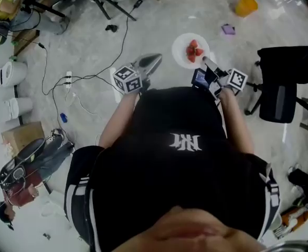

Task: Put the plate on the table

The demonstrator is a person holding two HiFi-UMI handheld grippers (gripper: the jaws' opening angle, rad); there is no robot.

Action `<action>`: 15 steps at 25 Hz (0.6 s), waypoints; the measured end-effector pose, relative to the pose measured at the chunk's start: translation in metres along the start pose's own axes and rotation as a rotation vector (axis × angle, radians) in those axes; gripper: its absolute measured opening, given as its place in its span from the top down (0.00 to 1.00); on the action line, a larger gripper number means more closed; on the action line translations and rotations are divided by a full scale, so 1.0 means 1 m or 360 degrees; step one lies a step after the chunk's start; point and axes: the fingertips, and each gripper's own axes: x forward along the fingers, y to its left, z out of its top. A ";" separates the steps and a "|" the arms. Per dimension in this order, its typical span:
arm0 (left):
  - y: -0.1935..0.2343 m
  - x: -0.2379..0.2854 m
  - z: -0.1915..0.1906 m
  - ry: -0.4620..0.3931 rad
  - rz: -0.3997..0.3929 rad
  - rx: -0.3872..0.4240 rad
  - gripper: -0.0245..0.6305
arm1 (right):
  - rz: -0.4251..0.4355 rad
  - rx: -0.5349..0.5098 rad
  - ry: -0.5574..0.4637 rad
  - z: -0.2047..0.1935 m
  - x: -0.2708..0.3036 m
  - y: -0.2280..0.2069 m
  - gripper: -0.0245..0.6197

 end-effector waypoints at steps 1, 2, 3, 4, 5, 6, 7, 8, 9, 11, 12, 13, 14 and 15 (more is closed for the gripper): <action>-0.005 -0.006 -0.005 -0.0002 -0.0007 -0.0002 0.95 | 0.0037 -0.0011 0.0008 -0.009 0.002 0.004 0.94; -0.011 -0.013 -0.012 0.0004 -0.0012 -0.0010 0.95 | 0.0042 -0.0008 0.0018 -0.020 0.000 0.003 0.94; -0.017 -0.018 -0.018 0.0015 -0.0016 -0.0022 0.95 | 0.0024 0.0002 0.0025 -0.028 -0.003 0.001 0.94; -0.020 -0.019 -0.020 0.0026 -0.0017 -0.0032 0.95 | -0.0005 0.0013 0.0027 -0.030 -0.005 -0.002 0.94; -0.019 -0.018 -0.018 0.0033 -0.0014 -0.0040 0.95 | -0.0031 0.0025 0.0025 -0.026 -0.004 -0.005 0.94; -0.016 -0.016 -0.016 0.0035 -0.0007 -0.0045 0.95 | -0.0042 0.0041 0.0022 -0.021 -0.003 -0.006 0.94; -0.014 -0.014 -0.015 0.0035 0.0003 -0.0049 0.95 | -0.0036 0.0060 0.0017 -0.017 -0.002 -0.006 0.94; -0.012 -0.011 -0.014 0.0033 0.0014 -0.0054 0.95 | -0.0019 0.0077 0.0011 -0.013 -0.001 -0.005 0.94; -0.010 -0.007 -0.013 0.0030 0.0025 -0.0060 0.95 | -0.0001 0.0088 0.0007 -0.006 0.000 -0.003 0.94; -0.008 0.002 -0.007 0.0025 0.0047 -0.0070 0.95 | 0.0024 0.0099 0.0002 0.009 0.000 0.001 0.94; -0.009 0.004 -0.004 0.0021 0.0053 -0.0071 0.95 | 0.0037 0.0101 0.0000 0.014 0.000 0.005 0.94; -0.011 0.003 -0.002 0.0016 0.0056 -0.0069 0.95 | 0.0050 0.0097 -0.0004 0.017 -0.001 0.009 0.94; -0.014 0.001 -0.001 0.0012 0.0055 -0.0064 0.95 | 0.0060 0.0090 -0.0006 0.018 -0.002 0.012 0.94; -0.016 -0.001 -0.001 0.0010 0.0054 -0.0056 0.95 | 0.0065 0.0082 -0.0006 0.018 -0.002 0.013 0.94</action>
